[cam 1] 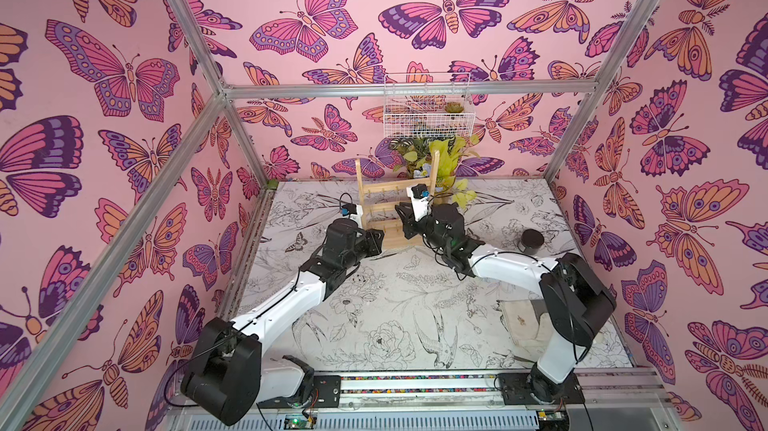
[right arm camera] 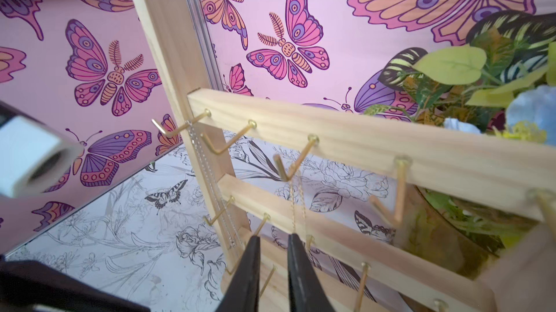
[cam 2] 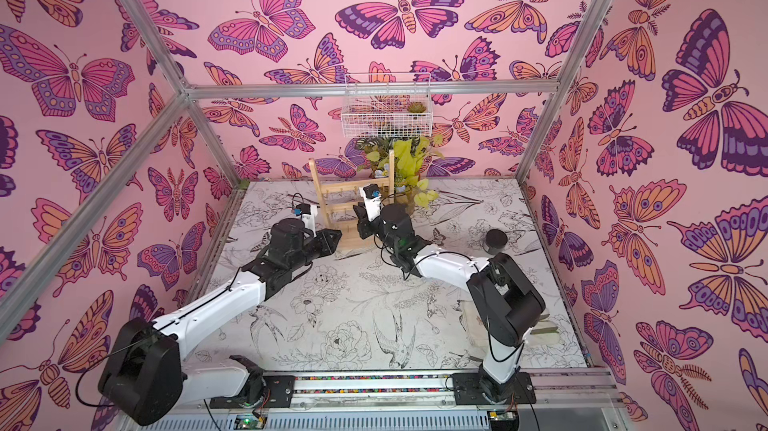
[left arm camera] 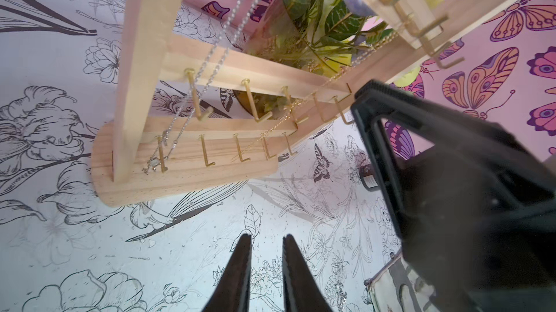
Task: Hang the necklace on the jewelry display stand
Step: Hang the necklace on the stand, then adjust the necklace on the stand.
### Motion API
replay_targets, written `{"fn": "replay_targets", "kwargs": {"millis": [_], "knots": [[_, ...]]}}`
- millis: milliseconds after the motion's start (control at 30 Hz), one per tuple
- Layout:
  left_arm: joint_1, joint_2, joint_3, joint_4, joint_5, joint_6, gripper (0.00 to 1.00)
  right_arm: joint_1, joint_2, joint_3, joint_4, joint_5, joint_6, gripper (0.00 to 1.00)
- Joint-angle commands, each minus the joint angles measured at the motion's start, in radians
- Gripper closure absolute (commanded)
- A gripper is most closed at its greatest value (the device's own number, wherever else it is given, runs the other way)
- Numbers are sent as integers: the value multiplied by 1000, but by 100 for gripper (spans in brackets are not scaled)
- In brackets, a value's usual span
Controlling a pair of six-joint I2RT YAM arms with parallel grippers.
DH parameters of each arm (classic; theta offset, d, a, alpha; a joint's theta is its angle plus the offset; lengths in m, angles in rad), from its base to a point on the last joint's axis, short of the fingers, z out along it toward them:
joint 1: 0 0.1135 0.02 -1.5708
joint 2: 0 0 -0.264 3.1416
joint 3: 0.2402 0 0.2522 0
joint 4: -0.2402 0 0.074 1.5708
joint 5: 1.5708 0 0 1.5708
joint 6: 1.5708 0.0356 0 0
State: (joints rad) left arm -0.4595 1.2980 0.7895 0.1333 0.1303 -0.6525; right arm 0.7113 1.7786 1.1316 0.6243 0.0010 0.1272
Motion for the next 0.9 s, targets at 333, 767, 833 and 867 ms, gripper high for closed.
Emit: {"fn": "replay_targets", "kwargs": {"millis": [333, 767, 833, 867], "knots": [[16, -15, -14, -43, -21, 53, 78, -2, 74, 87, -51, 26, 18, 78], [21, -16, -16, -39, -14, 51, 78, -3, 64, 75, -63, 52, 11, 75], [21, -16, -17, -38, -13, 48, 79, -4, 65, 79, -67, 55, 9, 74], [21, -16, -18, -37, -12, 48, 79, -4, 68, 81, -69, 54, 7, 74]]}}
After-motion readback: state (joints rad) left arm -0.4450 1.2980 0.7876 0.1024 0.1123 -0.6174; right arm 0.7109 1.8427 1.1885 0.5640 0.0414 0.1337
